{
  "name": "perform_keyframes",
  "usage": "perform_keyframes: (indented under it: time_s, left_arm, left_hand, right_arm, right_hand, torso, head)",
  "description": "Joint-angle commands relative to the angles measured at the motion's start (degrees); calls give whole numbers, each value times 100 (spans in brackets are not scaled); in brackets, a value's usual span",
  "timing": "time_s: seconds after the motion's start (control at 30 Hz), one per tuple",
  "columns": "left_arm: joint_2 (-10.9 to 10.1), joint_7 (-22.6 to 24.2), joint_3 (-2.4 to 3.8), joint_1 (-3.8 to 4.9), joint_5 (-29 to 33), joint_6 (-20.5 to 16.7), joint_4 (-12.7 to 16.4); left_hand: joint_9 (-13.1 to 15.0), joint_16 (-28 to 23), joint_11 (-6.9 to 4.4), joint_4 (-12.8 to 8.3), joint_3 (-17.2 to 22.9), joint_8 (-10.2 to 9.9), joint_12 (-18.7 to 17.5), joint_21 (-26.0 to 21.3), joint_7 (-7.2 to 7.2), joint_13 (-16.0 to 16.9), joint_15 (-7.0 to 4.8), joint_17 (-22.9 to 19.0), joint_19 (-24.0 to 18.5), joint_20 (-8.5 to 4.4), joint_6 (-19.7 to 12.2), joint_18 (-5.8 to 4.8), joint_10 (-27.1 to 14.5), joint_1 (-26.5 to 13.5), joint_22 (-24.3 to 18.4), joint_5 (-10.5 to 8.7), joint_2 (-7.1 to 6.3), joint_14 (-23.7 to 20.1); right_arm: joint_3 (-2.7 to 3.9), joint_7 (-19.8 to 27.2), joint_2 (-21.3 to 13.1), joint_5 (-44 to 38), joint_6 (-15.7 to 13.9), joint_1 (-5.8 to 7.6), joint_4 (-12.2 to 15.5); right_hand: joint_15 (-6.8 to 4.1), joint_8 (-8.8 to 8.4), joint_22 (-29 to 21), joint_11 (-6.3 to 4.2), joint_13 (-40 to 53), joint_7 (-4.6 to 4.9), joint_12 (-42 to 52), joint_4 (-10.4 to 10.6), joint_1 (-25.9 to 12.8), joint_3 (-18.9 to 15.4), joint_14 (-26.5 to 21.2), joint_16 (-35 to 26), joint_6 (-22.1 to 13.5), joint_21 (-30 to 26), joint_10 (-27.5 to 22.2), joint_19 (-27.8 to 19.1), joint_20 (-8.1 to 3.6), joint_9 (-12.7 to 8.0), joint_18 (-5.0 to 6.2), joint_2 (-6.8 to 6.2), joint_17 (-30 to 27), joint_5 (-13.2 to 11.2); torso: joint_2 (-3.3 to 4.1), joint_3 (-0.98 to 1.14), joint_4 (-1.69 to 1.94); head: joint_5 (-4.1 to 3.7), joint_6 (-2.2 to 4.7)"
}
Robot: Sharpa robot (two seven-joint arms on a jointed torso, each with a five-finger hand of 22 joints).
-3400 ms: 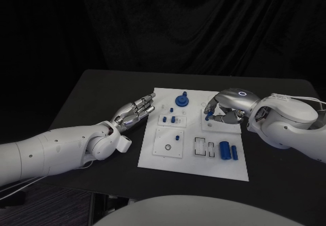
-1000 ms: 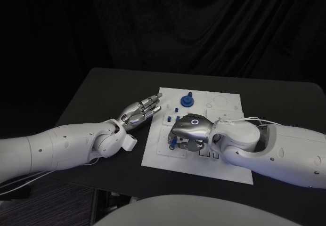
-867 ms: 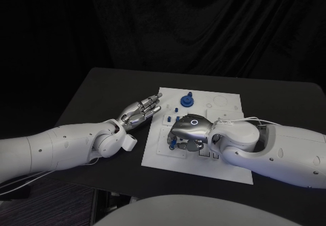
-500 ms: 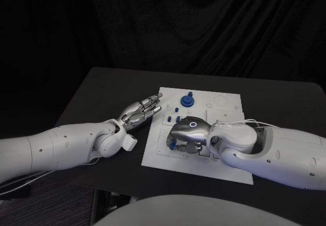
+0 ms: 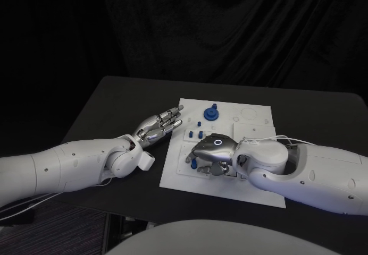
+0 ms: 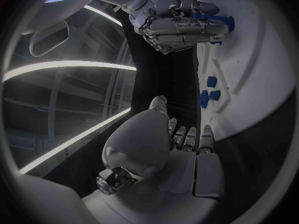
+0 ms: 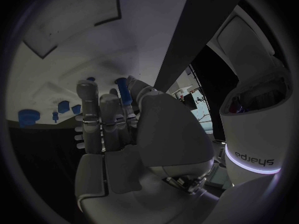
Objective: Assemble the parts on the task board
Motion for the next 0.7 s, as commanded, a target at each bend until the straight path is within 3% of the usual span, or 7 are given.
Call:
perform_keyframes:
  time_s: [0.03,0.17,0.2,0.33,0.5,0.6,0.7]
  left_arm:
    - [12,550,5,-12,0,75,0]
    - [12,553,5,-15,0,73,-8]
    - [10,555,5,-16,0,71,-8]
    - [3,561,5,-18,0,63,-1]
    - [-38,577,5,-21,0,31,31]
    - [-66,586,5,-22,0,0,45]
    - [-85,590,5,-22,0,-24,56]
  left_hand:
    - [-1,-21,52,-18,38,4,-24,-4,2,-6,39,-9,6,58,-46,-61,10,59,6,5,6,-3]
    - [-1,-21,52,-18,38,4,-24,-4,2,-6,39,-9,6,58,-46,-61,10,59,6,5,6,-3]
    - [-1,-21,52,-18,38,4,-24,-4,2,-6,39,-9,6,58,-46,-61,10,59,6,5,6,-3]
    - [-1,-21,56,-18,40,4,-25,-4,2,-7,42,-9,6,61,-46,-61,7,60,6,-1,6,-3]
    - [-1,-21,58,-16,41,5,-24,-4,3,-6,43,-9,6,63,-43,-62,8,60,5,-2,7,-3]
    - [1,-21,58,-12,42,6,-24,-4,3,-6,40,-9,6,63,-35,-61,10,58,5,11,9,-3]
    - [1,-21,58,-9,42,7,-24,-5,3,-6,39,-9,6,62,-33,-61,10,56,4,16,9,-3]
  right_arm:
    - [5,-215,-37,-43,220,-11,1]
    - [5,-108,-141,-41,-125,-10,40]
    - [5,-62,-192,-23,-269,-8,66]
    - [6,123,-452,213,-838,73,232]
    - [6,406,-1141,884,-1734,514,661]
    - [6,561,-1564,1278,-2105,805,867]
    - [5,651,-1975,1616,-2298,1024,1035]
  right_hand:
    - [139,-61,237,196,-64,-205,-217,110,-74,-373,-509,-302,-1762,-703,-1095,-424,108,-406,117,-98,-513,-166]
    - [140,-123,203,265,7,-432,-7,505,134,-732,-742,-318,-2563,-981,-1708,-562,177,-608,193,-187,-708,-187]
    - [158,-164,158,294,0,-610,57,1162,436,-1078,-917,-383,-3135,-1237,-2200,-698,190,-735,231,-539,-894,-187]
    - [148,-162,157,290,25,-702,209,1155,389,-1214,-967,-368,-3237,-1287,-2390,-725,200,-765,233,-658,-945,-195]
    - [138,-37,244,248,204,-330,876,1113,482,-909,-798,-135,-2716,-960,-2083,-521,192,-700,193,-260,-769,-102]
    - [106,18,282,196,298,-205,1318,1082,505,-841,-702,-17,-2386,-760,-2033,-391,158,-675,171,-150,-710,-45]
    - [93,258,316,99,462,-20,1830,955,609,-756,-633,39,-1448,-593,-1535,-297,154,-534,144,9,-686,119]
  torso:
    - [-3,0,-6]
    - [-5,-2,-9]
    - [-7,-2,-9]
    - [-9,1,-7]
    - [-14,3,-12]
    - [-15,4,-11]
    - [-8,3,-5]
  head:
    - [9,-1]
    - [17,-1]
    - [18,-1]
    - [15,-1]
    - [12,-1]
    - [-19,-1]
    - [-85,-1]
